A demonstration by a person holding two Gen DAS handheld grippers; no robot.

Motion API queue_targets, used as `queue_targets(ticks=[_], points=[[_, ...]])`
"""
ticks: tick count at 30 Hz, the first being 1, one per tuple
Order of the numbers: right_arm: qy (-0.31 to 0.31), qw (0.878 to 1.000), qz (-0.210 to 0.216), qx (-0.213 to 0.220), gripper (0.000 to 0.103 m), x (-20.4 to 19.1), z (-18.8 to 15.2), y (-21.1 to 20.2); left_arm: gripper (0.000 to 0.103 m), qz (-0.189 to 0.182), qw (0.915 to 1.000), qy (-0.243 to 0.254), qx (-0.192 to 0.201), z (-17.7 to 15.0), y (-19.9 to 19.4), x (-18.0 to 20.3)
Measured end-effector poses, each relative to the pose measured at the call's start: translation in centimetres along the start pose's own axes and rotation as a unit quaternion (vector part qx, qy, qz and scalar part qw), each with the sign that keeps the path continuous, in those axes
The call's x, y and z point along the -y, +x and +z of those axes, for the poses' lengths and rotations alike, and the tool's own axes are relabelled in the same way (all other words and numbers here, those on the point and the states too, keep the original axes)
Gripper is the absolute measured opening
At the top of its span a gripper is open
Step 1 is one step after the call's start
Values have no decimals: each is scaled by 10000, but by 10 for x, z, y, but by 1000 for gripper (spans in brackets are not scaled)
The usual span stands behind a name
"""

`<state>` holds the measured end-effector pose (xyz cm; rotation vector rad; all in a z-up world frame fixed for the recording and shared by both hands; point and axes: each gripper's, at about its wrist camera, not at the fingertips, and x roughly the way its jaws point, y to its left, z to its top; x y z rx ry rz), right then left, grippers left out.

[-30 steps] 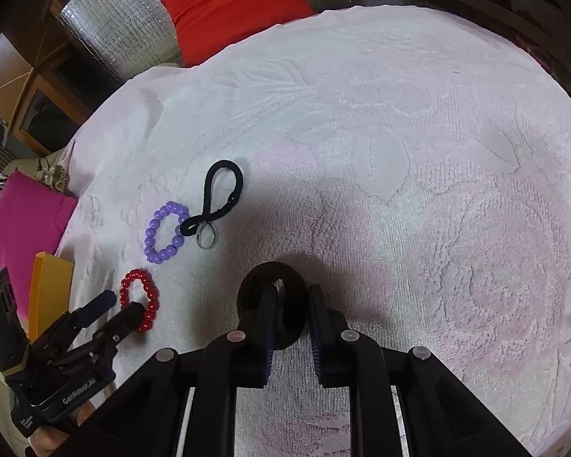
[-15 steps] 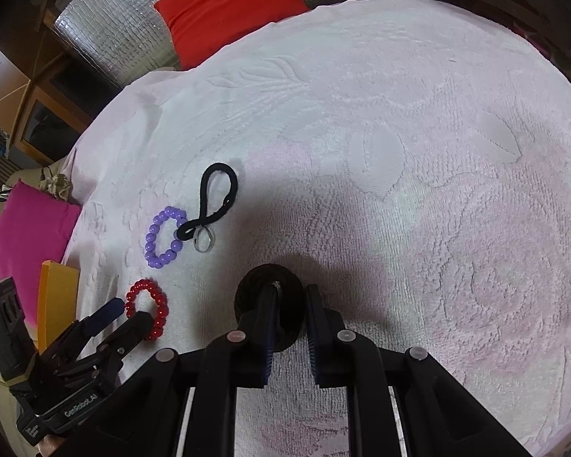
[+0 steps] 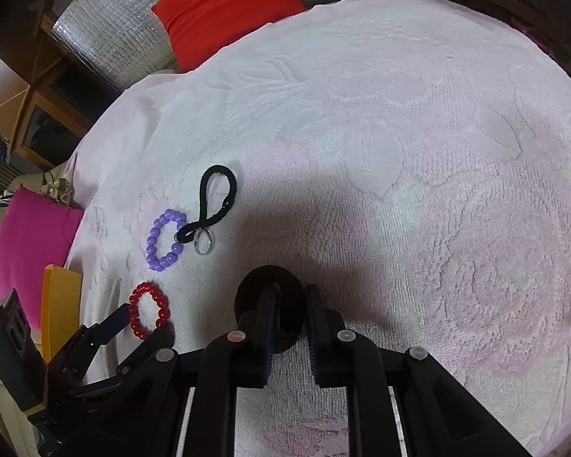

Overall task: Organize jewelry
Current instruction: 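Lower the left gripper onto the red bead bracelet and close on it, then lift the black hair tie with the right gripper while the left lifts the red bracelet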

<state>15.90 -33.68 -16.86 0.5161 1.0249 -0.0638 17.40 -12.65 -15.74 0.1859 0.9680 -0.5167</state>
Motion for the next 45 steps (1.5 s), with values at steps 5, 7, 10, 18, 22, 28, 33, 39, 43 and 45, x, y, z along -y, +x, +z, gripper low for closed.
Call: queue_targets(ticks=[5,7,10,18,22,28,33,39,43,45], points=[[32,10000,23,14,16,1,0,-2,19,-121,9998,-153,24,0,-6,-10],[159,9997,131,110,16,3,1,-6,18,-145,9997,-192,66,-1,-11,-12],[241,9993,244,170,15,3,1,-9,18,-197,9993,-246,201,-1,-20,-16],[319,9987,389,84,15,-3,0,-5,18,-134,9990,-373,206,-6,-27,-30],[273,9983,517,-22,18,-11,-3,-2,18,-148,9990,-378,199,-7,-29,-35],[203,9979,569,-217,19,-19,-5,3,18,-118,9989,-423,170,-9,-29,-40],[382,9973,569,-253,20,-10,-4,4,18,-77,9990,-389,182,-9,-30,-40],[251,9985,483,100,19,-9,-3,-5,18,3,9992,-354,205,-9,-31,-37],[263,9982,512,134,18,-8,0,-6,18,34,9992,-335,222,-9,-33,-35],[255,9982,531,136,18,-8,1,-7,18,91,9991,-325,253,-9,-35,-35]])
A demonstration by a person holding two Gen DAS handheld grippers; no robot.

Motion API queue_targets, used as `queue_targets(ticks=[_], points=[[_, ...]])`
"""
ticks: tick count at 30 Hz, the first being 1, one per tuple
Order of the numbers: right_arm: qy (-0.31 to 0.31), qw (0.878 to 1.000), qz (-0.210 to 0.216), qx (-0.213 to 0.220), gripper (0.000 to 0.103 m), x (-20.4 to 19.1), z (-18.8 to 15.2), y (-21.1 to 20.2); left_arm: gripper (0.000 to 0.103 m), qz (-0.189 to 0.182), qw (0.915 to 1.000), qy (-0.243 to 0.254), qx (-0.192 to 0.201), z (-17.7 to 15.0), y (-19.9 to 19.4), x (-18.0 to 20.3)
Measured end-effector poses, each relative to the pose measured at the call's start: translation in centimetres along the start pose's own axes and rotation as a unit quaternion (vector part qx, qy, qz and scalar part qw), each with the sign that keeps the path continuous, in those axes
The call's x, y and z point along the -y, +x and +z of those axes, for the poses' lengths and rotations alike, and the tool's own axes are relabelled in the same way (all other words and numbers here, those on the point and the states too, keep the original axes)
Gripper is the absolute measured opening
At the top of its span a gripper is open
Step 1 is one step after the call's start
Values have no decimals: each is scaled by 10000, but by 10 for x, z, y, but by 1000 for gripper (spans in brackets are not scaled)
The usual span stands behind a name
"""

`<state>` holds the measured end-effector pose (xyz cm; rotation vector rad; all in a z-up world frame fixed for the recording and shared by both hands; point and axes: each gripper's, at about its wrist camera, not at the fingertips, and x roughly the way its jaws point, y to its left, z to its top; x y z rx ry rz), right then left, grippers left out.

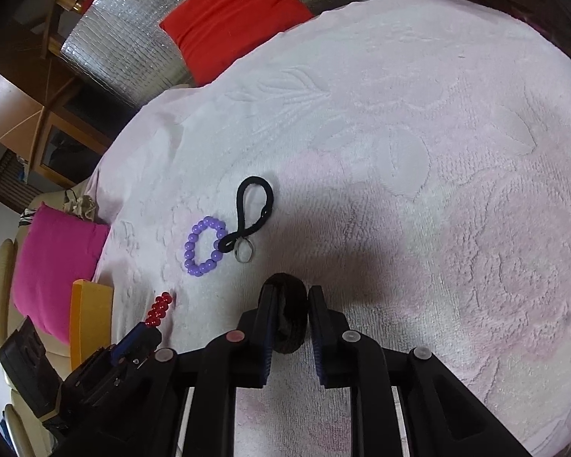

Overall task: Organize jewelry
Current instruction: 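Lift the black hair tie with the right gripper while the left lifts the red bracelet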

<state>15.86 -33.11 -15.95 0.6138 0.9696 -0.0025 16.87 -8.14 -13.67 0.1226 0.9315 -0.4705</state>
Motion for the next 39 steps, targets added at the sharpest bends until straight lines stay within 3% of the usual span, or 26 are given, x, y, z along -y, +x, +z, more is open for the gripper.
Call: queue_targets(ticks=[5,18,30,39], points=[[461,9978,362,-324,21,10,1,4,18,31,10000,-39,24,-3,-4,0],[881,9928,690,-435,27,26,-1,5,18,58,9999,-112,51,-11,-11,0],[574,9974,418,-133,18,11,-7,1,18,169,9997,-96,146,-15,-21,-2],[548,9945,886,-142,18,-8,-13,-1,18,209,9991,-201,317,-16,-38,-13]])
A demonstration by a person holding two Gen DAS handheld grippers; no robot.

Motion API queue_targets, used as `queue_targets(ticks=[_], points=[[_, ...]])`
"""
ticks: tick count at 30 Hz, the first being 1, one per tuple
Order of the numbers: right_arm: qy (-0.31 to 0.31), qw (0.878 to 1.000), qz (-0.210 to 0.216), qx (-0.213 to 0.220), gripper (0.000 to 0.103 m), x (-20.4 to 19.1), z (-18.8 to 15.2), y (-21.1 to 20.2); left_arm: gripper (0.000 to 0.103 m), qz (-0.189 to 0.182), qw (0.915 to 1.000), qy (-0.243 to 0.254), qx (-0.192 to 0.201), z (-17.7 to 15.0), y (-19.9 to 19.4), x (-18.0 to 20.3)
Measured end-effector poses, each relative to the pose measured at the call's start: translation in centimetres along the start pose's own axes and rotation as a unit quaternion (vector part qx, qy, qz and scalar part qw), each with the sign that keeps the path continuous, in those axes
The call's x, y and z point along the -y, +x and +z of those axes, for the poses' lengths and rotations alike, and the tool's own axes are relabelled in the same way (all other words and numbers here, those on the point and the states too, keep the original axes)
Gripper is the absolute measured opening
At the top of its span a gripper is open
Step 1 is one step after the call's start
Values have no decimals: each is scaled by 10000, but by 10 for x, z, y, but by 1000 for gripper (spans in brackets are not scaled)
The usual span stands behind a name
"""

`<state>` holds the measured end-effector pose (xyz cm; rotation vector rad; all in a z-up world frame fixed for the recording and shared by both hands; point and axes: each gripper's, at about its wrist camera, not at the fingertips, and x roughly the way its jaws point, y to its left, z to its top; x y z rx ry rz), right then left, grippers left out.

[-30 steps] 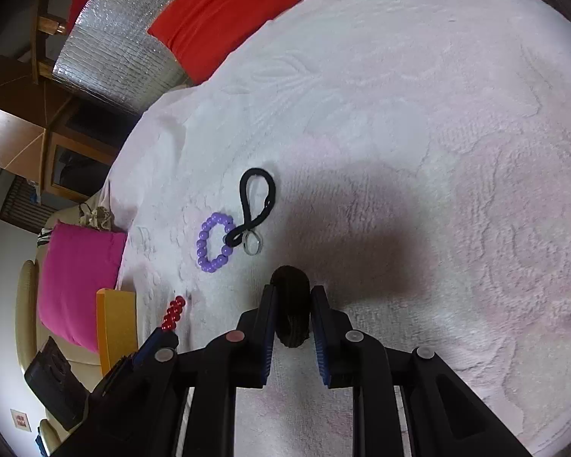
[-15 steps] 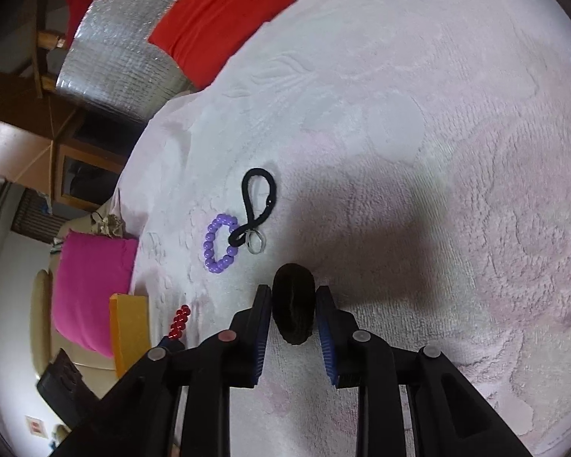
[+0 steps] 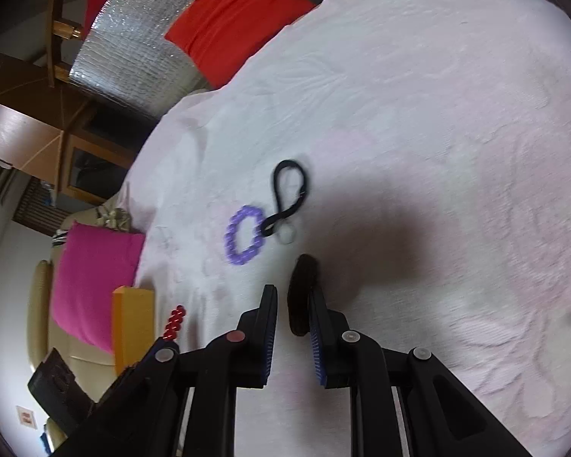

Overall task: Organize jewelry
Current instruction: 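Lift the black hair tie with the right gripper while the left lifts the red bracelet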

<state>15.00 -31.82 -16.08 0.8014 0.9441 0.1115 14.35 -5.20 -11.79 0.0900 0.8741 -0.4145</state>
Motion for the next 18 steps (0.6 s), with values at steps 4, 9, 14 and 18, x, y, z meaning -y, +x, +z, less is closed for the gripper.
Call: queue_targets(ticks=[4,9,14,18], points=[[28,9995,317,-12,18,-11,-5,4,18,21,9999,-65,78,-2,-9,-9],[7,9976,691,-36,18,-29,-12,11,18,79,9998,-145,145,-4,-19,-21],[-122,9993,340,131,21,-41,-14,11,18,114,9994,-280,186,-8,-26,-36],[-89,9997,69,233,21,-33,-6,9,18,148,9992,-340,157,-9,-26,-43]])
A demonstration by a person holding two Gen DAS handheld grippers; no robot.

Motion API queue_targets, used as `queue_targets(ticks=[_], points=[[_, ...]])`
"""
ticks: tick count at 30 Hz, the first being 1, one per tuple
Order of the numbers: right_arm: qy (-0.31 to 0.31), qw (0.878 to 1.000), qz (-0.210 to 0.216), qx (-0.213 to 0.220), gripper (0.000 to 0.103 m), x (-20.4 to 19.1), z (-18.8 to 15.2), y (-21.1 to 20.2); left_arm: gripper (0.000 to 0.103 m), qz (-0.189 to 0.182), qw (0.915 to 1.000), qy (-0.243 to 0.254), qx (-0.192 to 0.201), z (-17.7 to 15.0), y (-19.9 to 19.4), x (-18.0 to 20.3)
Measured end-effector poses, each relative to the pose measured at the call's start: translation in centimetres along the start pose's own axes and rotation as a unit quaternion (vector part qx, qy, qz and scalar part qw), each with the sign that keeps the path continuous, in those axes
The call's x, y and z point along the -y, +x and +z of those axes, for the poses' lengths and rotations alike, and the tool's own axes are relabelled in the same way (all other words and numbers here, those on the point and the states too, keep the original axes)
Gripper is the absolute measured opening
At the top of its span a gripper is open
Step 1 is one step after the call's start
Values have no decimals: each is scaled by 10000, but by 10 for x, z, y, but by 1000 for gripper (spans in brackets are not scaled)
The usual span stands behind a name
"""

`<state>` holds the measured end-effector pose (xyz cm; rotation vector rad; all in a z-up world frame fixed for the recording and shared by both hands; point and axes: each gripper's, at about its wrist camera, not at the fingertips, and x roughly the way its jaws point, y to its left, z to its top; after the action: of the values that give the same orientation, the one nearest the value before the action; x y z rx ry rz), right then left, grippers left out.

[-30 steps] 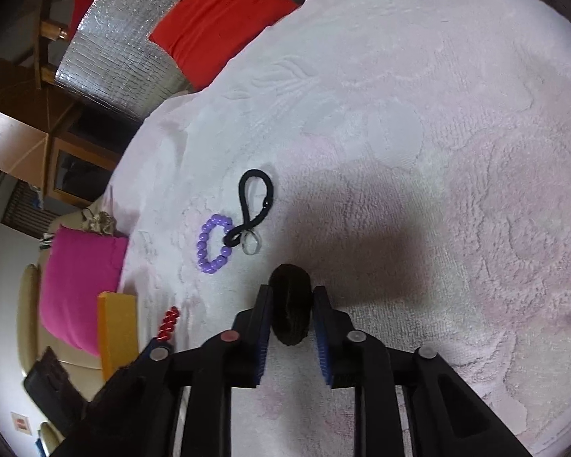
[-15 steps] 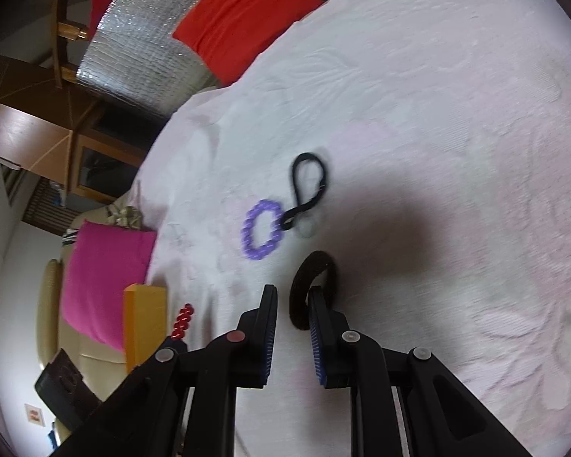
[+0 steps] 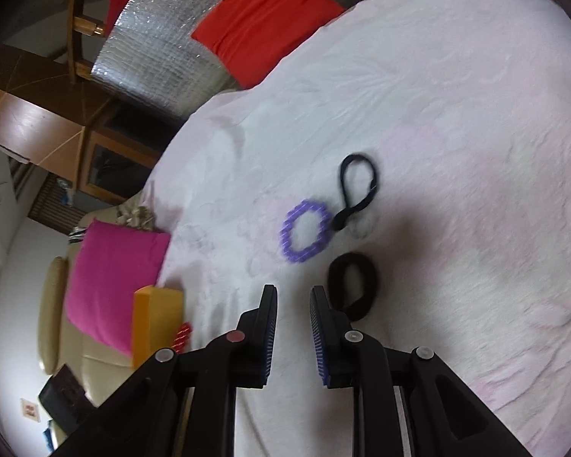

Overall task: Organize jewelry
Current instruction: 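Lift the black hair tie with the right gripper while the left lifts the red bracelet, then carry the red bracelet and black hair tie over the orange box and release both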

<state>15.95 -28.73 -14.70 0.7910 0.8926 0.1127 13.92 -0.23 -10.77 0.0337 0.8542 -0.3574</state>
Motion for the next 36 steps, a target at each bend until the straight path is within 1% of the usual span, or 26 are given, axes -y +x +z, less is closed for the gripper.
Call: queue_targets(ticks=[3,6,9,10,13,15,16,17,18,19,21,27,31,36], points=[[232,9996,44,-169,21,12,4,9,18,-44,10000,-51,-29,1,1,0],[351,9989,56,-302,21,16,7,20,18,-73,10000,-6,-33,1,2,5],[295,9991,-90,-289,22,12,9,29,18,-78,9999,31,-66,0,5,7],[277,9991,-127,-301,24,11,9,32,18,-81,9999,33,-79,0,5,7],[273,9986,-235,-395,42,10,9,45,18,-75,9999,29,-86,0,6,6],[159,9992,-187,-307,42,7,9,51,19,-86,9999,20,-83,1,6,4],[96,9993,-192,-302,40,5,9,53,18,-91,9999,14,-86,1,7,4],[76,9993,-223,-274,28,5,10,55,19,-88,9999,11,-89,1,7,4],[113,9993,-229,-276,22,7,10,57,19,-81,9999,11,-91,1,7,4],[234,9991,-168,-296,17,11,11,58,19,-84,9999,12,-92,1,7,3],[431,9986,28,-301,14,18,12,58,19,-98,9999,4,-92,1,7,2],[717,9943,730,-299,14,24,13,52,19,-113,9999,-34,-81,2,7,2],[743,9896,1188,-309,14,14,10,47,18,-118,9999,-34,-49,2,4,3],[641,9853,1533,-397,14,-5,3,44,19,-73,9999,-37,66,2,-6,1]])
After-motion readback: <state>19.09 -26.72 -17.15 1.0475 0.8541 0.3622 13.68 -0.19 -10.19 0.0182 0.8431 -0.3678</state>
